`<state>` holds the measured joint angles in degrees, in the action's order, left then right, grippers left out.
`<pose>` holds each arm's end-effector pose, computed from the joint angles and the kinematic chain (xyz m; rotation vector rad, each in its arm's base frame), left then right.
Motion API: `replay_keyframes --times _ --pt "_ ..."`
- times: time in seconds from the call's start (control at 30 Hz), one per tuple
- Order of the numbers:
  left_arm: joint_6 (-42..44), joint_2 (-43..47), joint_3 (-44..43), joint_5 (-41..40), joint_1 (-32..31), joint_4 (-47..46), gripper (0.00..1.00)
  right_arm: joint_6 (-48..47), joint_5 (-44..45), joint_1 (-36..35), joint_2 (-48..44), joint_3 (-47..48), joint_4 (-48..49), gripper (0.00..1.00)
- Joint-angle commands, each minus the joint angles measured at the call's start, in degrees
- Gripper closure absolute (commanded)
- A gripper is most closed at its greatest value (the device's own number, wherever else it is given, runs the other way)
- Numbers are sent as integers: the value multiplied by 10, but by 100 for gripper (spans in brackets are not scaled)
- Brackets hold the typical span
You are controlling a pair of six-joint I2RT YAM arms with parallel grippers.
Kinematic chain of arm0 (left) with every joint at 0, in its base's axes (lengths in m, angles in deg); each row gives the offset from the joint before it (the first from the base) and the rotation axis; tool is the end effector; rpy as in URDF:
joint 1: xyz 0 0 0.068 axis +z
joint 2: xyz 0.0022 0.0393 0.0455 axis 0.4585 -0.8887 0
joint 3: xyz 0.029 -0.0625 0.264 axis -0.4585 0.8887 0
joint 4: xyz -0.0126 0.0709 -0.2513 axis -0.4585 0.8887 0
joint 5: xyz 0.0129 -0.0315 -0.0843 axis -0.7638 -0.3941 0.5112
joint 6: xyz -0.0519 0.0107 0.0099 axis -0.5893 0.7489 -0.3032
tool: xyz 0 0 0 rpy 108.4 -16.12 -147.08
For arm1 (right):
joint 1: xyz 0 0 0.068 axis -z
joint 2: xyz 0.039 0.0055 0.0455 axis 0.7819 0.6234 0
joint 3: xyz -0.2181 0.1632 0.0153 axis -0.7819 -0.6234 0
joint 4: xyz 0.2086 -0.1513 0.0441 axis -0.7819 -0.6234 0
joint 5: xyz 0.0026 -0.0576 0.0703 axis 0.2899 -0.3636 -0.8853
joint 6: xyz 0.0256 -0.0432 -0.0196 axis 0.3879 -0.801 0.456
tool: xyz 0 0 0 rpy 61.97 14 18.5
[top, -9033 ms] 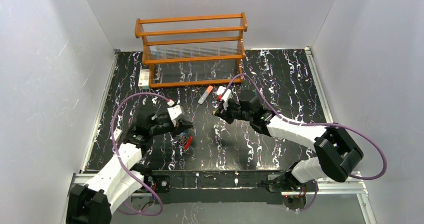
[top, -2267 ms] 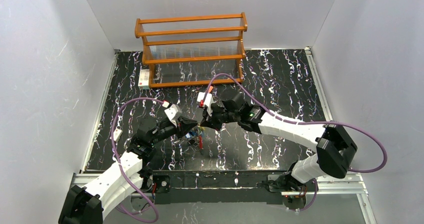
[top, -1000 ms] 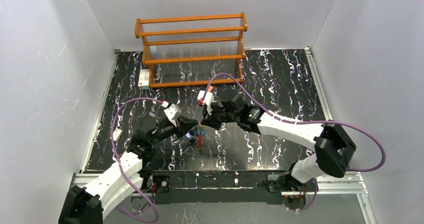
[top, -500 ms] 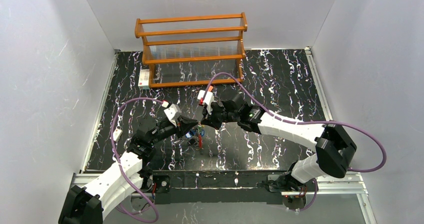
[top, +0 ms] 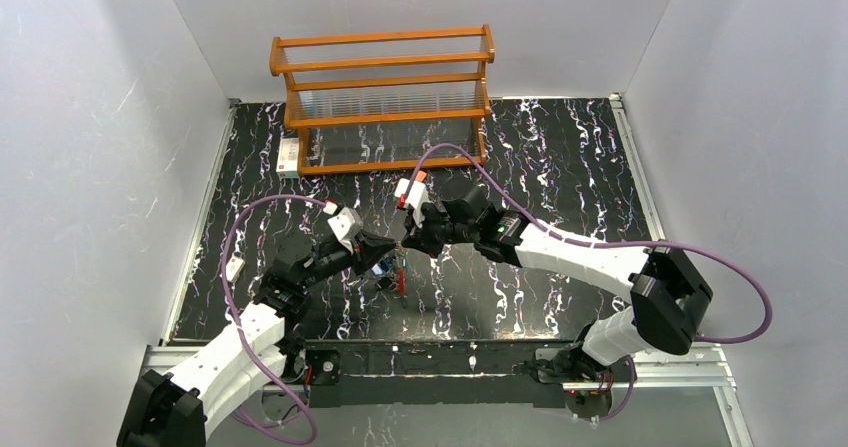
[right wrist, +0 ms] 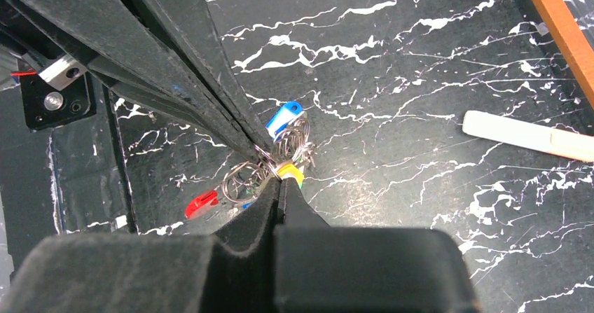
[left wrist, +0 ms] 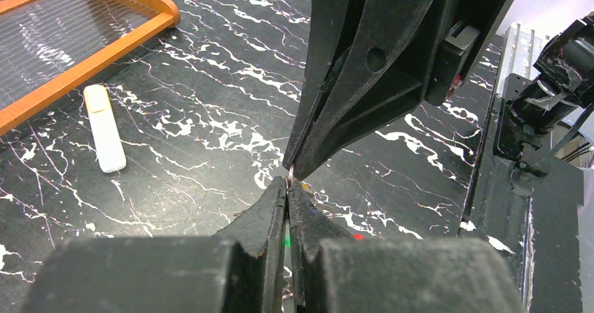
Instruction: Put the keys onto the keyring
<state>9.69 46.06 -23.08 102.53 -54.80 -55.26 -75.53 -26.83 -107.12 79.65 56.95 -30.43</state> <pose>0.1452 -0.0976 0.2317 0.7561 1.3942 -0.8936 0.1790 0.2794 0.2740 -1.2402 1.6849 0.8001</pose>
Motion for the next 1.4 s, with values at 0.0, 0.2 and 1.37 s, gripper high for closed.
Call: replay_keyframes --times 0.0,0.2,1.37 --pt "0 11 4 12 -1 -27 100 8 15 -3 5 12 7 99" --pt "1 14 4 10 -1 -29 100 10 16 -3 8 1 5 99" --pt "82 84 43 51 -2 -70 100 0 7 -3 -83 -40 56 99"
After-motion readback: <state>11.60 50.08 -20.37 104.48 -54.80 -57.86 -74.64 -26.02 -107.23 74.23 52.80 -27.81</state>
